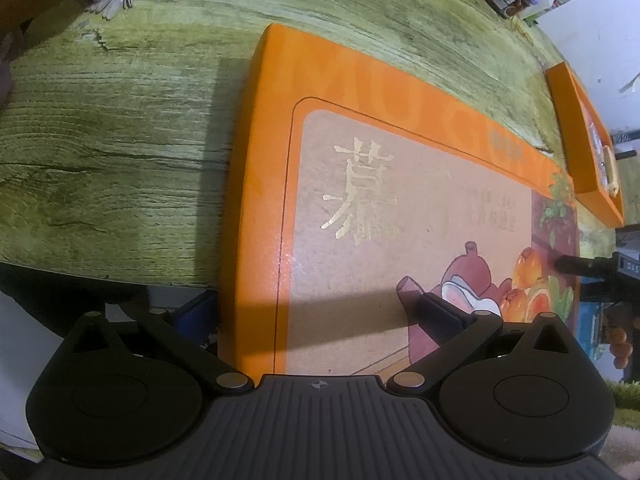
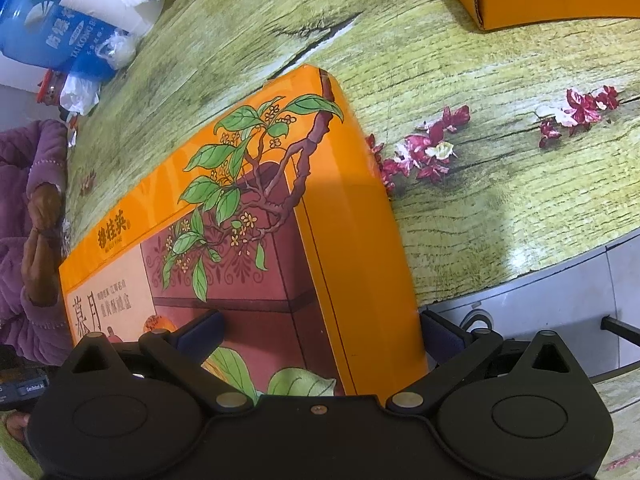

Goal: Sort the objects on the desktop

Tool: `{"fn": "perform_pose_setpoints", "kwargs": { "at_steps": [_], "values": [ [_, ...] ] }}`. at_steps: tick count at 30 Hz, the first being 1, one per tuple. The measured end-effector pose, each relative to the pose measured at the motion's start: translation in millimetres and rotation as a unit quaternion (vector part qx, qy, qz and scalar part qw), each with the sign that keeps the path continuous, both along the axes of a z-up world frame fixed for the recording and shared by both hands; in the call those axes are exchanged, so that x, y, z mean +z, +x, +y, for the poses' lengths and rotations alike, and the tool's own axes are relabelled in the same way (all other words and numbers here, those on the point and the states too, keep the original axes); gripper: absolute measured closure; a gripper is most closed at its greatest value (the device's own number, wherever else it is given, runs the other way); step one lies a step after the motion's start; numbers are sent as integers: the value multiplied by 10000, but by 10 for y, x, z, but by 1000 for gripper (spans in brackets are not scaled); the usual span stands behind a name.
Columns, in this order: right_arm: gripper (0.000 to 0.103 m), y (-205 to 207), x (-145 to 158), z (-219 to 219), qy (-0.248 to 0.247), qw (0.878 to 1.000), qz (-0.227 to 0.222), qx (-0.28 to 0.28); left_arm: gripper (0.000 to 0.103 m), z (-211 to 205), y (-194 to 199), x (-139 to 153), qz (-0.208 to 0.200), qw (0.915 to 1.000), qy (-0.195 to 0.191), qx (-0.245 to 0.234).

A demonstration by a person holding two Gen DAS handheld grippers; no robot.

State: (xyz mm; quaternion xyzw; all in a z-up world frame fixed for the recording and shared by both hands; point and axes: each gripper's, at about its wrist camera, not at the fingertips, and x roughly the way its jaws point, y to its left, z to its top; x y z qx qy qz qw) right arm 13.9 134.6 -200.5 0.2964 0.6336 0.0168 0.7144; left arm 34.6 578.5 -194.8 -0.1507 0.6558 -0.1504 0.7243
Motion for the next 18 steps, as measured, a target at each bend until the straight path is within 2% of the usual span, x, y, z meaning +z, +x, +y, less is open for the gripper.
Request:
{"fn": "perform_pose_setpoints", "kwargs": {
  "at_steps": [12, 18],
  "values": [
    [0, -115, -78, -69, 188, 9994, -192, -220, 0, -82, -11, -25, 49, 9998, -179, 61],
    [0, -175, -58, -71, 154, 9991, -267, -297, 0, -100, -20, -17, -70, 9998, -173, 45]
  ]
}}
